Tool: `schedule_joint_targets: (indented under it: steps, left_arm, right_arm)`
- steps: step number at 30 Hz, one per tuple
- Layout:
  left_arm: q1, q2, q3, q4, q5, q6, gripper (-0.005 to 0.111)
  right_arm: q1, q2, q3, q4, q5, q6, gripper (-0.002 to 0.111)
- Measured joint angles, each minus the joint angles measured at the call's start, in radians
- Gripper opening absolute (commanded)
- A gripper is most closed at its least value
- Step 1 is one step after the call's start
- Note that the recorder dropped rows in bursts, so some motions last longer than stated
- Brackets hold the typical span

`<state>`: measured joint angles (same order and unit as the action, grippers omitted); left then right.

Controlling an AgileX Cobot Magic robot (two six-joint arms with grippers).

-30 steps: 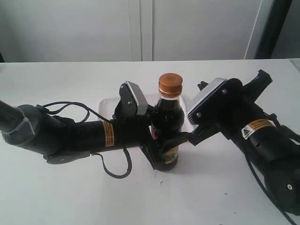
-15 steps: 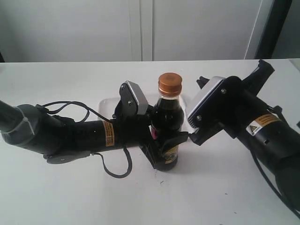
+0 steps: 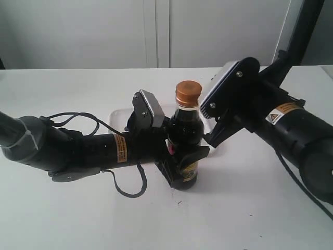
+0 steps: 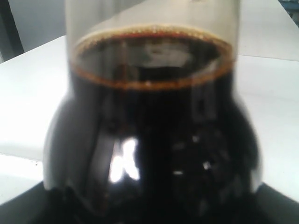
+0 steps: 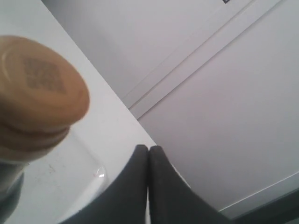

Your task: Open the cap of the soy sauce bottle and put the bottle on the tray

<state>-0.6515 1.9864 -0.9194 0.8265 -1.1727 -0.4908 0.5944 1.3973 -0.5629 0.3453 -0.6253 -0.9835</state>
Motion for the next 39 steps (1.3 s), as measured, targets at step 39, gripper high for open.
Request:
schedule_joint_targets:
  steps: [39]
  left_arm:
    - [0.0,-0.002,0.0,-0.023,0.015,0.0,0.0]
  right_arm:
    - [0.148,-0.006,-0.043,0.263,0.042,-0.425,0.0]
